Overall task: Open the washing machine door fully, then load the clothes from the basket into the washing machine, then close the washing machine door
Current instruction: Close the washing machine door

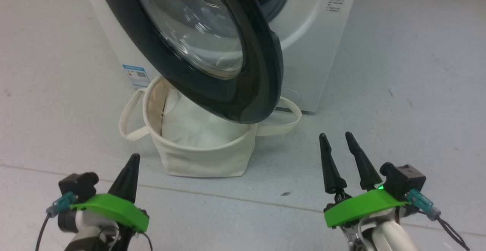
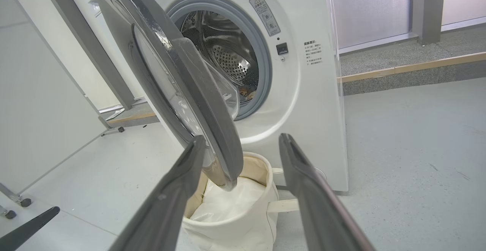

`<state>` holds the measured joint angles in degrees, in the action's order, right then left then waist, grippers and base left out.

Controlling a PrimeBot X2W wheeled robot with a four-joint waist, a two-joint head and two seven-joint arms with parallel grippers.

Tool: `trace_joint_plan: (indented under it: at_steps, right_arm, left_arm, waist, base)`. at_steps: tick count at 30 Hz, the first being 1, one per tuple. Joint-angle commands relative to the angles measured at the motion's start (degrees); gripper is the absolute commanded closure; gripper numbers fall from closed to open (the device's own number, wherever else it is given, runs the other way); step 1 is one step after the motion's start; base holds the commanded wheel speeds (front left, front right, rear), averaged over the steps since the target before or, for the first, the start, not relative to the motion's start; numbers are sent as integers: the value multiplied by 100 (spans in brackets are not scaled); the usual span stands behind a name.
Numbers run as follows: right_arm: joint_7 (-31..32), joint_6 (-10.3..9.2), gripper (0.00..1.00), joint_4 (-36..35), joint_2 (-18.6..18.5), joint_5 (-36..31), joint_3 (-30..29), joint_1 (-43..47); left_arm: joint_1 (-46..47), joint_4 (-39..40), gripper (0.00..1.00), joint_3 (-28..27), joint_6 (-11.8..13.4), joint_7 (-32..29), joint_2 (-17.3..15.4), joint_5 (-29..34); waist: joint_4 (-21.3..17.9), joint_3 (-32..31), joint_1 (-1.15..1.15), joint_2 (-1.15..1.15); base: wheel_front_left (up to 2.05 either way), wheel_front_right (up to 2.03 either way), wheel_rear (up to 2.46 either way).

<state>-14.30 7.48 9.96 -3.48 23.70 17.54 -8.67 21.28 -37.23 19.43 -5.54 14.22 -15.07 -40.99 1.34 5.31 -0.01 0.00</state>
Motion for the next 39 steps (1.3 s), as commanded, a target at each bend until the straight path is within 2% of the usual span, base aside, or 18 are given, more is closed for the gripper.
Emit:
trace_joint_plan:
  at_steps: [1,4,5,7,8,9,10,16,20,24,39]
  right_arm:
    - [-70,1,0,-197,60,-54,125,-42]
    - [-70,1,0,-186,60,-62,161,-3]
    - [-70,1,0,-175,60,-59,191,12]
    - [-70,1,0,-171,60,-43,199,24]
    - [-70,1,0,-173,60,-31,198,26]
    - [-70,1,0,-173,60,-25,199,24]
    - [-70,1,0,-167,60,-28,206,20]
    - [-70,1,0,-134,60,-62,179,-12]
    - [-70,1,0,-123,60,-80,209,-42]
    - [-70,1,0,-116,60,-91,211,-67]
    - [-70,1,0,-278,60,-124,173,-150]
  left_arm:
    - [144,247,100,-267,92,66,-84,200]
    - [-206,1016,100,-819,354,74,183,969]
    - [-567,1497,100,-1205,371,75,474,1348]
    - [-871,1859,98,-1523,322,76,728,1718]
    - [-982,2004,66,-1642,304,76,818,1935]
    - [-1065,2128,9,-1731,291,76,892,2164]
    - [-1129,2221,0,-1778,267,76,956,2379]
    - [-1241,2519,0,-1944,174,77,1168,3108]
    - [-1273,2627,0,-1929,114,77,1205,3292]
    - [-1318,2773,0,-1887,157,77,1214,3558]
    - [-1312,2639,0,-1733,234,77,1218,3462]
  waist:
    - [71,-67,1,0]
    - [95,-104,1,0]
    - [76,-135,1,0]
    - [61,-144,1,0]
    - [61,-139,1,0]
    - [65,-129,1,0]
    - [71,-119,1,0]
    - [121,-96,1,0]
    - [141,-79,1,0]
    - [140,-76,1,0]
    - [200,1,1,0]
  base:
    - [0,0,0]
    - [0,0,0]
    - [0,0,0]
    - [0,0,0]
    - [0,0,0]
    - [0,0,0]
    - [0,0,0]
    - [0,0,0]
    - [0,0,0]
    - [0,0,0]
    - [0,0,0]
